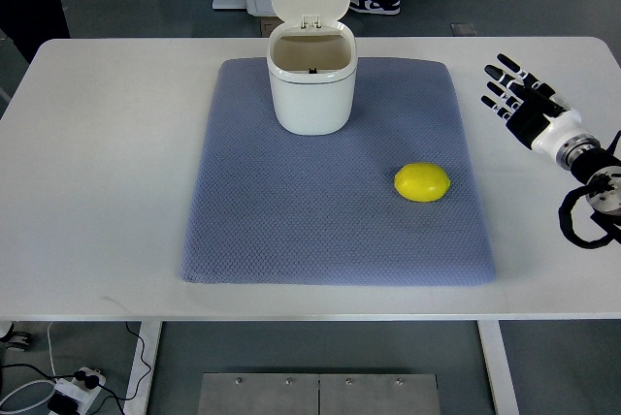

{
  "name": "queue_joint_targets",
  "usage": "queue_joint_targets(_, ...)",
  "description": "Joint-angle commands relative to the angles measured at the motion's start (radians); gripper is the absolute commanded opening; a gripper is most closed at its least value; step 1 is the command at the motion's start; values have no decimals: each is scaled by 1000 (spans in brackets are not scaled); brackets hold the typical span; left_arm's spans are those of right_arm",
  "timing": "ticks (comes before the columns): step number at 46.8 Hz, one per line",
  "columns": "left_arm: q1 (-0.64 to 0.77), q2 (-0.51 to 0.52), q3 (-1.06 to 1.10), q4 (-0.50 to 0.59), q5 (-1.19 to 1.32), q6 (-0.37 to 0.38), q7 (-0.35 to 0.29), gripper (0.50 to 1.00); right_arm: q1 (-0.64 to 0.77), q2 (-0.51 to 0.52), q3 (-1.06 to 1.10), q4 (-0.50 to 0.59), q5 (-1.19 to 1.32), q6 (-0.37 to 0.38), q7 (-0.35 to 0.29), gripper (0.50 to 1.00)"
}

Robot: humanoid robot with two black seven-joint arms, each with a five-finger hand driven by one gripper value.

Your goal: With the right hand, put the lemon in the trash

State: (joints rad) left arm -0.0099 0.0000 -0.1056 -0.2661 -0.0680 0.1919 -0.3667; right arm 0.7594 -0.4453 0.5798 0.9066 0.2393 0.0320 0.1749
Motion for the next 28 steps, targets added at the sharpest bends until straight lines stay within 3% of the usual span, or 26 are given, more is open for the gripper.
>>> queue_joint_targets(1, 1, 0, 1, -1, 1, -2, 0, 1000, 0, 0, 0, 0, 0, 0, 0, 1000)
queue_joint_targets(28, 1, 0, 0, 1, 1, 1, 0, 1000, 0, -1, -1, -2, -1, -1, -5, 1000)
